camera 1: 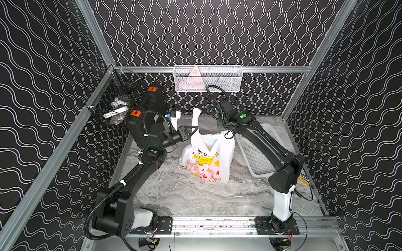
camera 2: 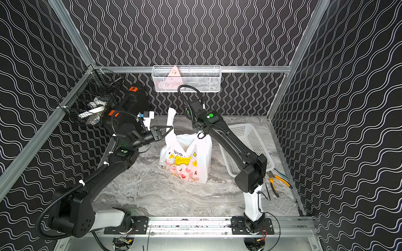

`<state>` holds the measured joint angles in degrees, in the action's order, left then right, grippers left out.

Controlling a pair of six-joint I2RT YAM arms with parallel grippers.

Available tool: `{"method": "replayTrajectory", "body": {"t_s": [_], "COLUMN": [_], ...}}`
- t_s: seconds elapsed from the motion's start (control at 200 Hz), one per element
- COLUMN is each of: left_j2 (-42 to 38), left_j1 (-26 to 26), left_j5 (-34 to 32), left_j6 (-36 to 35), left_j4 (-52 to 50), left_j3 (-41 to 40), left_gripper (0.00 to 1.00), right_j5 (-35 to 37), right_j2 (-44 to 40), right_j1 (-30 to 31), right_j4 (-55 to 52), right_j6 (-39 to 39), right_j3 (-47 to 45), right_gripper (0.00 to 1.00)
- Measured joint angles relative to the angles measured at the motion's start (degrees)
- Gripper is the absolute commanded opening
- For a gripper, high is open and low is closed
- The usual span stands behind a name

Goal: Place the oranges into plastic bags & tie knots
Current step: Tie the plastic bag at the center of the board.

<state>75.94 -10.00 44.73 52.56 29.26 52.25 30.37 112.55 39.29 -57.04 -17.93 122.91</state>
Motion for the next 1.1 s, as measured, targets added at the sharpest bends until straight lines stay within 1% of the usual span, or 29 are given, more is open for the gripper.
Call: {"method": "replayTrajectory", "body": {"t_s": [0.07, 0.145, 0.245, 0.34, 0.375, 0.475, 0.57, 0.665, 0.776, 0.871, 1.006, 1.101], "left_j2": [-0.1, -0.9, -3.2, -5.7, -6.3, -7.1, -6.8, -4.6, -0.7, 1.5, 3.8, 5.8], "left_j1": [0.0, 0.0, 0.0, -0.5, -0.9, -2.4, -5.0, -7.8, -10.3, -11.4, -11.4, -11.5], "left_j5": [-0.2, -1.5, -3.8, -7.4, -7.8, -9.3, -10.3, -10.3, -10.5, -10.3, -9.6, -8.2], "left_j6": [-0.5, -1.7, -4.1, -7.1, -8.0, -10.7, -13.2, -16.4, -19.8, -21.9, -23.8, -25.3], "left_j4": [-2.0, -6.0, -14.4, -23.1, -25.9, -32.5, -37.9, -42.6, -47.7, -49.8, -49.8, -49.8], "left_j3": [0.8, 2.4, 5.7, 9.4, 10.7, 14.3, 17.7, 20.9, 24.1, 25.4, 25.5, 26.3], "left_gripper": [0.00, 0.00, 0.00, 0.00, 0.00, 0.00, 0.00, 0.00, 0.00, 0.00, 0.00, 0.00], "right_j5": [-1.6, -5.0, -12.3, -21.1, -24.5, -35.3, -45.9, -54.3, -65.1, -72.9, -80.8, -84.6], "right_j2": [-1.2, -4.6, -11.8, -17.4, -18.8, -21.8, -24.3, -25.2, -23.3, -21.5, -21.6, -21.9], "right_j1": [0.0, 0.0, -0.4, -2.1, -3.3, -7.7, -12.5, -15.6, -15.7, -15.8, -15.8, -15.8], "right_j4": [0.1, 2.3, 7.0, 11.1, 12.0, 14.4, 17.2, 19.6, 20.5, 21.8, 26.4, 28.3], "right_j6": [0.4, 0.9, 2.6, 4.1, 4.5, 5.3, 5.7, 7.2, 10.8, 13.3, 15.6, 17.7], "right_j3": [0.0, -2.0, -7.7, -12.2, -13.2, -15.9, -19.5, -22.0, -22.1, -22.7, -27.0, -29.1], "right_gripper": [0.00, 0.00, 0.00, 0.00, 0.00, 0.00, 0.00, 0.00, 0.00, 0.00, 0.00, 0.00]}}
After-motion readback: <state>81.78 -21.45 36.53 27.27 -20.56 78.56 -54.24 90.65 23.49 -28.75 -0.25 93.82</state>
